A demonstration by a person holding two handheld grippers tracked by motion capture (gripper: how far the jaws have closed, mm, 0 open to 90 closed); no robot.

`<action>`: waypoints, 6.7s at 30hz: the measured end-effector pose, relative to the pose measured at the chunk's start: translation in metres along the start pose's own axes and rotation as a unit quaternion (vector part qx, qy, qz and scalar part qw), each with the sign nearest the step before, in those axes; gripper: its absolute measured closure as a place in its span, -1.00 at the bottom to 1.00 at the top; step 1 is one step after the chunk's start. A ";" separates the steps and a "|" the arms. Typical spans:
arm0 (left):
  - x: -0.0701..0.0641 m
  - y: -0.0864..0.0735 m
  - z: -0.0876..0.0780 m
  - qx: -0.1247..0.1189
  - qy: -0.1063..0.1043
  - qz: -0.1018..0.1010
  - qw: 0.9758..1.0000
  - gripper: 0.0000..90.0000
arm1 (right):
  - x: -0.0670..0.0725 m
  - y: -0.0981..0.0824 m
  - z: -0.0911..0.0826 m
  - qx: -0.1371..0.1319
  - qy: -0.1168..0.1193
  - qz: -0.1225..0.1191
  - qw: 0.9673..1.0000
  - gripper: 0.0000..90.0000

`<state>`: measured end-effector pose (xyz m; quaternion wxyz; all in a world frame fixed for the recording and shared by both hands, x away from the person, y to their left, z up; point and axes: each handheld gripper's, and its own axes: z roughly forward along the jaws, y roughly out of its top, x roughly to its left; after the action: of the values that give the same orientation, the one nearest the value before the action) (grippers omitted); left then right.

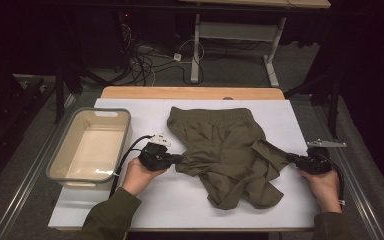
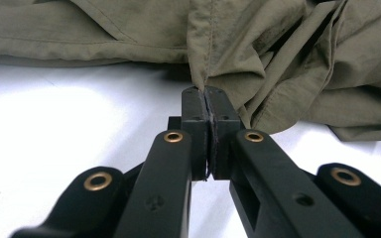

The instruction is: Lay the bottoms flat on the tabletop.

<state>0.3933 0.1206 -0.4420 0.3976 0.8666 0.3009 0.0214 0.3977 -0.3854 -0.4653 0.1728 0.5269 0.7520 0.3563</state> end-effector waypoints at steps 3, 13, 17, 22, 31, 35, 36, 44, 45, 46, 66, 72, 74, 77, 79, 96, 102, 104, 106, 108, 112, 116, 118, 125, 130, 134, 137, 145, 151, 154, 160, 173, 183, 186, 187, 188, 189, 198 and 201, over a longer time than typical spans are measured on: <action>0.000 0.000 0.000 0.001 -0.001 0.001 1.000 0.93 | 0.002 0.003 -0.003 -0.006 -0.006 0.003 1.000 0.61; 0.000 0.000 0.001 0.001 -0.001 0.001 1.000 0.92 | 0.047 0.035 -0.030 -0.046 0.052 -0.045 0.997 0.28; -0.001 0.000 0.001 0.000 -0.001 0.001 1.000 0.93 | 0.072 0.046 -0.021 -0.040 0.081 -0.072 0.993 0.27; -0.001 0.000 0.001 0.002 -0.002 0.002 1.000 0.93 | 0.093 0.052 0.000 -0.019 0.090 -0.102 0.991 0.24; -0.002 0.000 0.003 0.004 -0.003 0.002 1.000 0.93 | 0.095 0.050 0.025 0.008 0.062 -0.112 0.992 0.90; -0.001 0.000 0.003 0.004 -0.003 0.002 1.000 0.93 | 0.091 0.049 0.016 -0.006 0.061 -0.108 0.992 0.98; -0.001 0.000 0.003 0.004 -0.003 0.002 1.000 0.93 | 0.089 0.049 0.012 -0.010 0.062 -0.106 0.992 0.98; -0.002 0.000 0.003 0.004 -0.004 0.001 1.000 0.93 | 0.066 0.032 -0.019 -0.023 0.031 -0.086 0.996 0.98; -0.002 0.000 0.003 0.004 -0.004 0.001 1.000 0.93 | 0.063 0.030 -0.021 -0.023 0.028 -0.082 0.996 0.98; -0.002 0.000 0.002 0.003 -0.004 0.001 1.000 0.93 | 0.060 0.029 -0.023 -0.023 0.026 -0.079 0.996 0.98; -0.002 0.001 0.004 0.004 -0.005 0.002 1.000 0.93 | 0.014 -0.021 -0.032 0.031 -0.034 -0.011 0.999 0.71; -0.001 0.001 0.004 0.004 -0.005 0.002 1.000 0.92 | 0.021 -0.007 -0.055 -0.022 -0.019 -0.005 1.000 0.18; -0.002 0.001 0.004 0.004 -0.005 0.003 1.000 0.92 | 0.026 -0.002 -0.064 -0.035 -0.016 -0.012 0.999 0.12; -0.002 0.001 0.004 0.004 -0.005 0.003 1.000 0.92 | 0.034 0.004 -0.075 -0.051 -0.016 -0.021 0.998 0.08; -0.002 0.001 0.004 0.004 -0.005 0.003 1.000 0.92 | 0.040 0.009 -0.079 -0.062 -0.013 -0.027 0.998 0.07; -0.002 0.001 0.005 0.003 -0.006 0.003 1.000 0.92 | 0.096 0.029 -0.047 -0.041 0.085 -0.091 0.991 0.20; -0.001 0.001 0.004 0.004 -0.003 0.003 1.000 0.92 | 0.115 0.028 -0.033 -0.023 0.109 -0.116 0.987 0.20; -0.001 0.001 0.004 0.004 -0.002 0.003 1.000 0.92 | 0.118 0.028 -0.029 -0.018 0.114 -0.119 0.986 0.20; 0.000 0.001 0.005 0.005 -0.003 0.003 1.000 0.92 | 0.121 0.027 -0.026 -0.012 0.120 -0.121 0.985 0.19; 0.000 0.000 0.005 0.007 -0.004 0.002 1.000 0.91 | 0.123 0.026 -0.025 -0.009 0.124 -0.122 0.985 0.19; -0.003 0.003 0.003 -0.004 -0.012 0.000 1.000 0.47 | 0.123 0.026 -0.025 -0.011 0.122 -0.123 0.985 0.18; -0.011 0.013 -0.008 -0.033 -0.011 0.011 0.999 0.24 | 0.119 0.026 -0.023 -0.013 0.116 -0.117 0.986 0.16; -0.015 0.019 -0.014 -0.052 -0.021 0.009 0.998 0.24 | 0.116 0.027 -0.022 -0.015 0.112 -0.112 0.987 0.15; -0.035 0.039 -0.009 -0.062 -0.053 0.040 0.996 0.23 | 0.107 0.030 -0.016 -0.023 0.108 -0.091 0.990 0.06; -0.049 0.052 0.011 -0.044 -0.080 0.065 0.994 0.24 | 0.106 0.031 -0.015 -0.025 0.106 -0.089 0.990 0.05; -0.057 0.059 0.030 -0.026 -0.092 0.083 0.992 0.24 | 0.104 0.031 -0.015 -0.026 0.106 -0.089 0.990 0.05; -0.062 0.063 0.043 -0.016 -0.101 0.087 0.991 0.24 | 0.103 0.031 -0.015 -0.026 0.107 -0.087 0.990 0.05; -0.068 0.065 0.066 0.013 -0.116 0.097 0.988 0.47 | 0.103 0.031 -0.014 -0.025 0.106 -0.088 0.990 0.05; -0.068 0.062 0.061 0.017 -0.123 0.104 0.987 0.89 | 0.103 0.030 -0.015 -0.023 0.106 -0.089 0.990 0.05; -0.069 0.060 0.053 0.014 -0.121 0.108 0.987 0.89 | 0.103 0.030 -0.015 -0.024 0.105 -0.088 0.990 0.05; -0.064 0.051 0.028 0.004 -0.114 0.109 0.988 0.89 | 0.103 0.030 -0.016 -0.027 0.105 -0.088 0.990 0.05; -0.053 0.008 -0.014 0.003 -0.098 0.087 0.991 0.89 | 0.109 0.028 -0.013 -0.018 0.105 -0.097 0.990 0.06; -0.053 -0.014 -0.014 0.013 -0.085 0.076 0.993 0.80 | 0.115 0.028 -0.010 -0.014 0.111 -0.105 0.988 0.06; -0.050 -0.017 -0.013 0.010 -0.072 0.067 0.995 0.59 | 0.120 0.030 -0.013 -0.019 0.120 -0.106 0.987 0.06; -0.049 -0.019 -0.013 0.008 -0.067 0.061 0.996 0.51 | 0.122 0.031 -0.014 -0.021 0.124 -0.106 0.986 0.06; -0.047 -0.020 -0.014 0.006 -0.064 0.056 0.996 0.44 | 0.124 0.032 -0.015 -0.022 0.128 -0.106 0.986 0.06; -0.046 -0.023 -0.015 0.005 -0.064 0.052 0.997 0.41 | 0.127 0.033 -0.016 -0.024 0.132 -0.108 0.985 0.06; -0.042 -0.055 -0.024 0.005 -0.038 0.013 0.999 -0.17 | 0.152 0.040 -0.013 -0.020 0.165 -0.124 0.978 0.05; -0.042 -0.062 -0.024 0.001 -0.032 0.008 0.999 -0.27 | 0.159 0.037 -0.006 -0.004 0.170 -0.131 0.977 0.05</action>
<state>0.3211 0.1454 -0.4600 0.4055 0.8697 0.2814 -0.0037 0.3574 -0.2351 -0.4164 0.0897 0.3549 0.8314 0.4181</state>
